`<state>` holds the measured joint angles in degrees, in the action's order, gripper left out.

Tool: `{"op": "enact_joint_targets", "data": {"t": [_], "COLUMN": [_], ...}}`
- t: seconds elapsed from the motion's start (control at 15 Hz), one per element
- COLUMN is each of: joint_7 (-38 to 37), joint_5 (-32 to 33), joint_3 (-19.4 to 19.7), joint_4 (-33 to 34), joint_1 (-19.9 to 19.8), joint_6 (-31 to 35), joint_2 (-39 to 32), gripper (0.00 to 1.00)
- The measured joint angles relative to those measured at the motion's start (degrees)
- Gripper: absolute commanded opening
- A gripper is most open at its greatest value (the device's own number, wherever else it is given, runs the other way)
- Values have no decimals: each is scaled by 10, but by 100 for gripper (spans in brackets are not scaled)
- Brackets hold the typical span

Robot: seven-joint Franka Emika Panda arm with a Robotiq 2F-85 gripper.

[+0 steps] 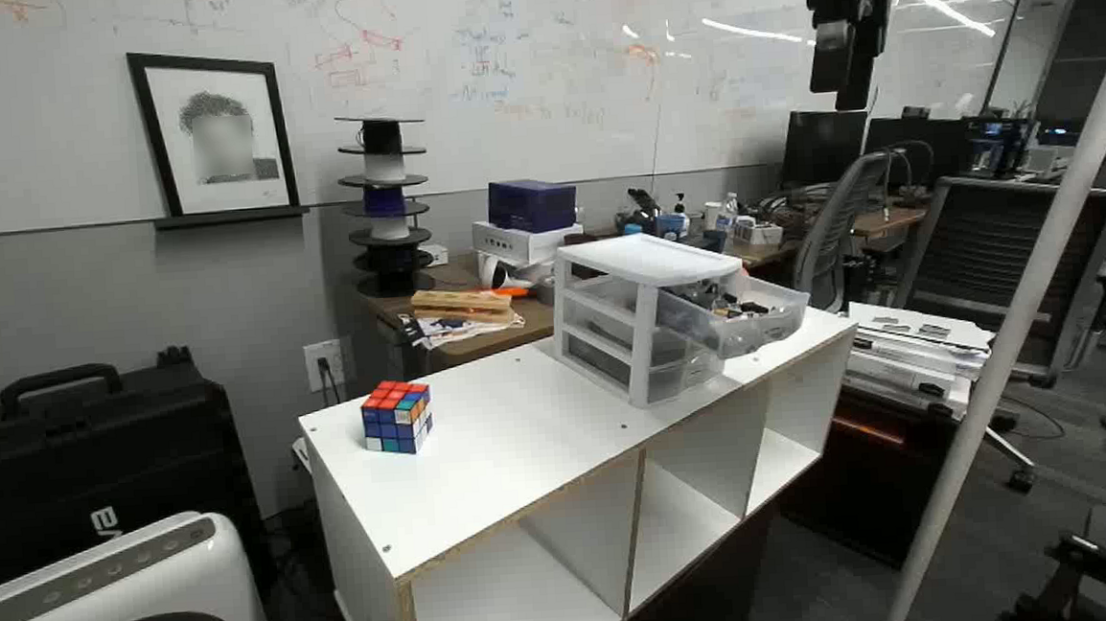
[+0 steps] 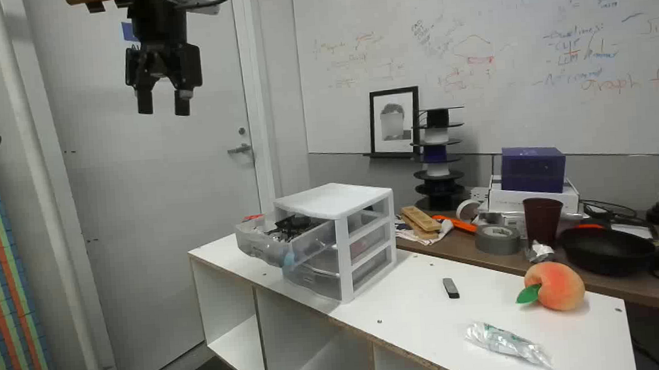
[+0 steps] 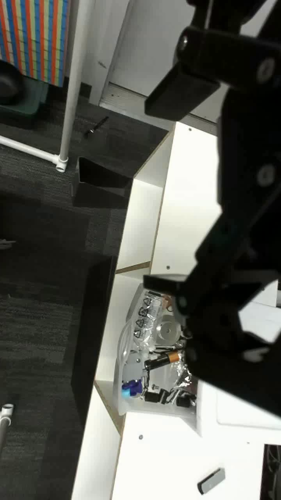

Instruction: Pick up the plastic and the object on the table and put them in the drawer then close the drawer.

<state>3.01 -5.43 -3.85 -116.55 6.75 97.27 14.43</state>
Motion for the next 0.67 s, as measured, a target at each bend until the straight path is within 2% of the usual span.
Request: {"op": "enact_joint_targets", "data": {"t": [0.67], "joint_7": [0], "joint_5": [0], "joint_3": [0], "joint_4": [6], "joint_1": [0], "joint_6": [0], "joint_2": [8], "gripper": [100]}}
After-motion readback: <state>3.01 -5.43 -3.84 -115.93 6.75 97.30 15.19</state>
